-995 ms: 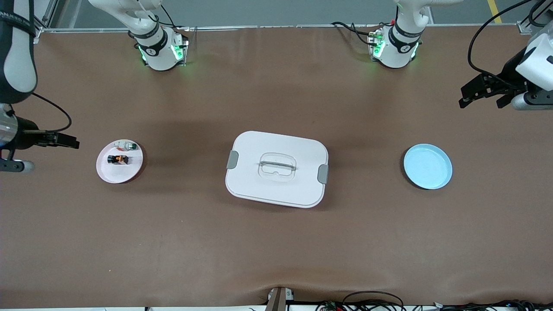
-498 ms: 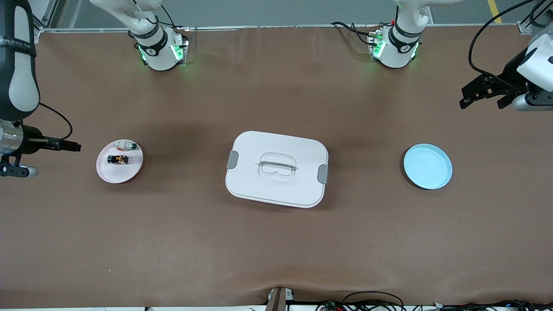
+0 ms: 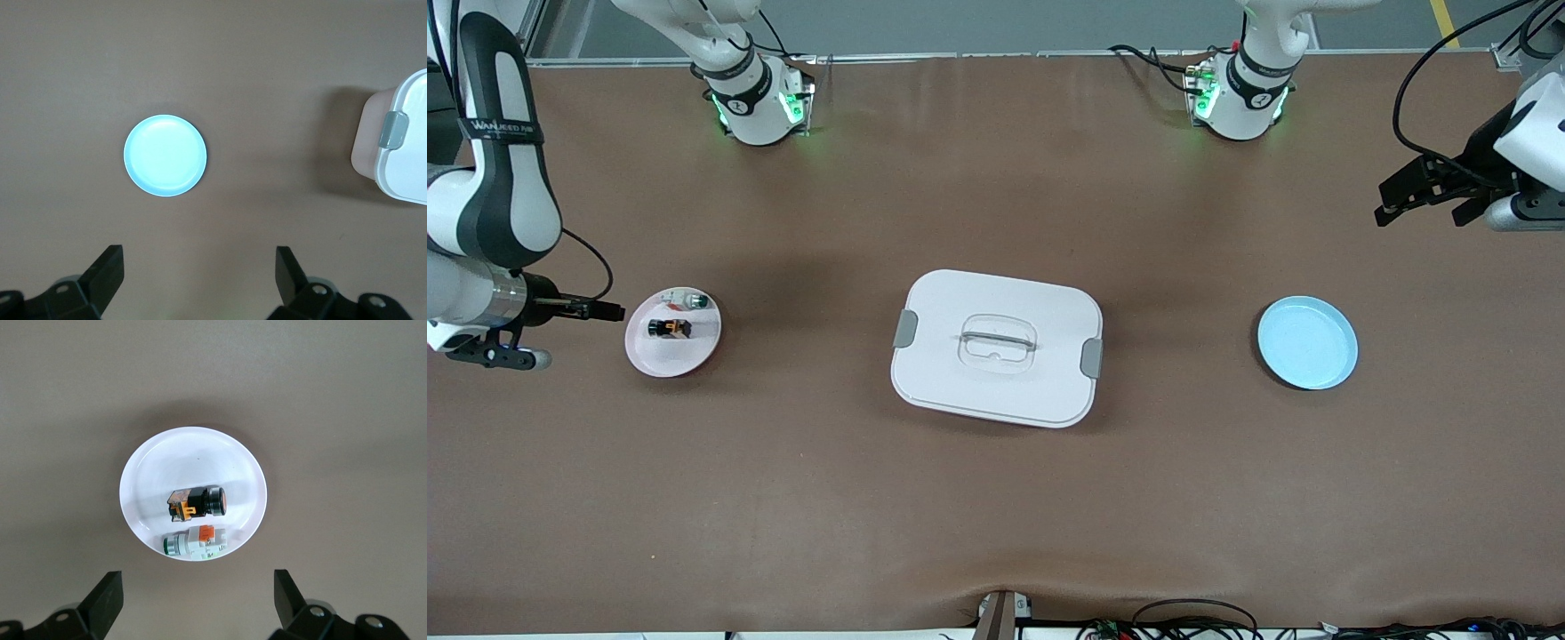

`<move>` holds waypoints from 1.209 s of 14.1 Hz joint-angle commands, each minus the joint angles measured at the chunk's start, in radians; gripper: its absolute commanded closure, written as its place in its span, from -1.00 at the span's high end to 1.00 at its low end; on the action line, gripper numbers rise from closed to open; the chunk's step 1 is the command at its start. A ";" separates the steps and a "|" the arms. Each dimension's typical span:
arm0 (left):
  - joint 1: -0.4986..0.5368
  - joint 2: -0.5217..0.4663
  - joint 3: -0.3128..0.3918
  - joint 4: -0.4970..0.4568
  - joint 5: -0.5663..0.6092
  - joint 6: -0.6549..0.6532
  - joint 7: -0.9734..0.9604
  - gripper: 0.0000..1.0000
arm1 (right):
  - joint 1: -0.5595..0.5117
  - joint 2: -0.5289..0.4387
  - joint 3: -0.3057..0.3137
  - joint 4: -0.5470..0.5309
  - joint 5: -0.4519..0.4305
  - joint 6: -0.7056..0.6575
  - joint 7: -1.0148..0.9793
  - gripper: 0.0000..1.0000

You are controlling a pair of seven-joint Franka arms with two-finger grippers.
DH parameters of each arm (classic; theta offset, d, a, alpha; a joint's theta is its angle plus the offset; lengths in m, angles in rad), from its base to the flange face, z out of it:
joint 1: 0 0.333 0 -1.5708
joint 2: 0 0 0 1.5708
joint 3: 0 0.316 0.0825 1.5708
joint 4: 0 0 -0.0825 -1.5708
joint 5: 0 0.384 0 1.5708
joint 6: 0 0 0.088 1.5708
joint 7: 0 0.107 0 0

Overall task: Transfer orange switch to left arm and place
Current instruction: 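Move the right gripper over the white plate toward the orange switch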

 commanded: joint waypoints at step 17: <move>-0.001 0.017 0.002 0.036 0.025 -0.022 0.006 1.00 | 0.054 -0.015 0.009 -0.288 -0.155 0.360 0.127 1.00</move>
